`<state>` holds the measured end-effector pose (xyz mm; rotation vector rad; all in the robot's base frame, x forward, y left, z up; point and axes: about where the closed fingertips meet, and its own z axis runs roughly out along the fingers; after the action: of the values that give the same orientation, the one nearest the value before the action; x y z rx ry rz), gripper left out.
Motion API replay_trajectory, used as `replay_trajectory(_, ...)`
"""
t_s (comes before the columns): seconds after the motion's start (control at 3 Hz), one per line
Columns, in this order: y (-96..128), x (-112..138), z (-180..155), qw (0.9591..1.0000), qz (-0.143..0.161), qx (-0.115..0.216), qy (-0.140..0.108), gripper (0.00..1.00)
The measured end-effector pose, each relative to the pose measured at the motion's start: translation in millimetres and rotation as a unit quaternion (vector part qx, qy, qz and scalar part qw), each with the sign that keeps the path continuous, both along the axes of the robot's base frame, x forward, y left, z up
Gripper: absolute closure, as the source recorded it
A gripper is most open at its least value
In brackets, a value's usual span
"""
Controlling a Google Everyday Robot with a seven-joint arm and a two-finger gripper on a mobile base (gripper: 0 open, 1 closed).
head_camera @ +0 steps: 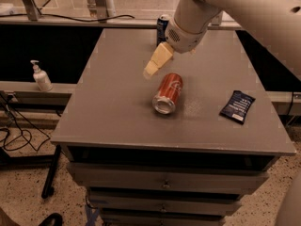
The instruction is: Place coke can upright
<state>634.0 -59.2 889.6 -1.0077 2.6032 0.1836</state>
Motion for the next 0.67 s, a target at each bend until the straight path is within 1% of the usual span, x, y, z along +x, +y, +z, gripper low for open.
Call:
replay_trajectory(0.33,-21.5,1.5,3.3,0.9978,-0.058,-0.031,0.001,0.0)
replay_trajectory(0.67,-37.1,-2.5,-5.0,0.9872,-0.144,-0.064,0.022,0.0)
